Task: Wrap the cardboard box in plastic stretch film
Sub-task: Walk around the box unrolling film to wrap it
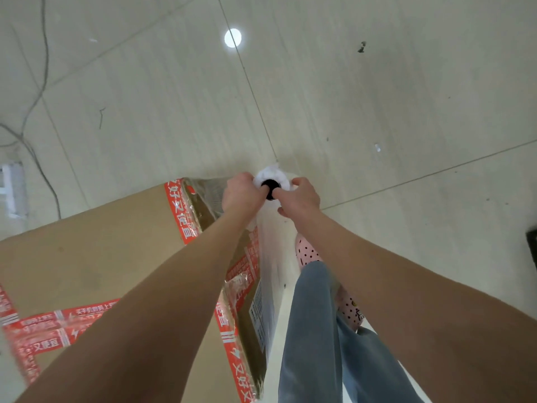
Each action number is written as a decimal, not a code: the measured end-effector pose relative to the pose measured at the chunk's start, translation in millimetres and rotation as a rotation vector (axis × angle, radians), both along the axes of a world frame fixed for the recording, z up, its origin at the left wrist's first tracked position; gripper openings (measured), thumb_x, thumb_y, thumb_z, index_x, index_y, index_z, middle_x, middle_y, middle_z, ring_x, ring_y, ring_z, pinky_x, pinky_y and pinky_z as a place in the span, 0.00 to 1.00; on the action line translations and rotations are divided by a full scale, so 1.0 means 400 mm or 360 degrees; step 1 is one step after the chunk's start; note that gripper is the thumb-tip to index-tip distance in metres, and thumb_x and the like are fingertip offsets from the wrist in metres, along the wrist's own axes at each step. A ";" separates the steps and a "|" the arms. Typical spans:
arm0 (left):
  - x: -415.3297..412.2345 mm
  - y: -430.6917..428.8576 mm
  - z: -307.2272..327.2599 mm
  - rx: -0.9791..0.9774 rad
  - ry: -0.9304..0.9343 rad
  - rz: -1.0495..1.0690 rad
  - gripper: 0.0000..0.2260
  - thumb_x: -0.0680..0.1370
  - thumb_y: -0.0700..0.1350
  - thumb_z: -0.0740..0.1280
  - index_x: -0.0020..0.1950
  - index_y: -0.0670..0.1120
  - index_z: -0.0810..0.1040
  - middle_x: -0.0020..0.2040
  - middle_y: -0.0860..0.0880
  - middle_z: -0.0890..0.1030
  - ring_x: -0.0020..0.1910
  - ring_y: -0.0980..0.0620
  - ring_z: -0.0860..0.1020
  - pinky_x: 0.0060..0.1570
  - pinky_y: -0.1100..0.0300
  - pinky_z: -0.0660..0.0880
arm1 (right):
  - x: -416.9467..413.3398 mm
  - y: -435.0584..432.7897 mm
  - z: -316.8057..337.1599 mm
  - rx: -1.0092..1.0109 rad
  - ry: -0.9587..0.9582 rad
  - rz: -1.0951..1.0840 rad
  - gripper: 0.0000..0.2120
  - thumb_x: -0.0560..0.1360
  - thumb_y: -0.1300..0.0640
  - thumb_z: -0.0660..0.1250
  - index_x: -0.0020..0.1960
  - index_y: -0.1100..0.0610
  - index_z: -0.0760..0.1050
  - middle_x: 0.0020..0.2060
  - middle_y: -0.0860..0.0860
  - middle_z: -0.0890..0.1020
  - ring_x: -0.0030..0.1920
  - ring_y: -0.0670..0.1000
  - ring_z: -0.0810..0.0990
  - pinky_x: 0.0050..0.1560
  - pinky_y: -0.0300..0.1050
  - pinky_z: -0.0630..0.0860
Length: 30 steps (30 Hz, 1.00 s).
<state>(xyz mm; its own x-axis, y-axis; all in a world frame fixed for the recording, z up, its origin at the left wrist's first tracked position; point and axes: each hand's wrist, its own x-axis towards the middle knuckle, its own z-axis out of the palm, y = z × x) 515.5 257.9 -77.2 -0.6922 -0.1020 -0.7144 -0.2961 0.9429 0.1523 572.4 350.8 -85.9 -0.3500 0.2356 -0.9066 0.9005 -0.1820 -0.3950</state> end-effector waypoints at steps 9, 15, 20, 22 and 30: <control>-0.064 -0.023 0.002 -0.0199 -0.0020 -0.0303 0.12 0.75 0.51 0.65 0.41 0.43 0.72 0.32 0.49 0.72 0.34 0.47 0.74 0.26 0.61 0.65 | -0.095 0.003 -0.009 0.0412 0.0187 0.0542 0.11 0.68 0.55 0.68 0.50 0.52 0.76 0.35 0.46 0.78 0.36 0.50 0.77 0.31 0.40 0.70; -0.130 -0.002 0.000 -0.0089 0.0166 -0.0720 0.14 0.75 0.40 0.61 0.60 0.46 0.75 0.50 0.43 0.79 0.48 0.42 0.78 0.43 0.54 0.75 | -0.127 -0.022 -0.007 0.0436 0.0164 0.0351 0.24 0.70 0.54 0.68 0.65 0.50 0.68 0.50 0.50 0.78 0.48 0.53 0.79 0.44 0.44 0.74; -0.158 0.031 -0.004 -0.0160 0.0064 -0.1053 0.14 0.76 0.41 0.62 0.60 0.50 0.76 0.53 0.47 0.79 0.51 0.46 0.78 0.41 0.58 0.69 | -0.138 -0.017 -0.010 0.0119 -0.0002 0.0140 0.23 0.72 0.61 0.66 0.67 0.51 0.68 0.56 0.53 0.77 0.50 0.55 0.79 0.51 0.52 0.79; -0.168 0.040 -0.007 -0.0187 0.0036 -0.1151 0.11 0.75 0.41 0.63 0.56 0.49 0.78 0.49 0.48 0.79 0.45 0.47 0.77 0.38 0.58 0.68 | -0.145 -0.011 -0.015 0.0168 0.0009 0.0192 0.22 0.74 0.60 0.65 0.66 0.49 0.70 0.55 0.52 0.77 0.49 0.54 0.79 0.51 0.53 0.80; -0.235 0.019 -0.004 -0.0152 -0.0066 -0.0701 0.05 0.74 0.40 0.62 0.46 0.44 0.77 0.42 0.46 0.77 0.40 0.46 0.75 0.36 0.58 0.70 | -0.226 0.018 -0.010 0.0237 0.0162 0.0524 0.23 0.74 0.59 0.65 0.68 0.49 0.69 0.60 0.51 0.77 0.50 0.51 0.77 0.46 0.41 0.72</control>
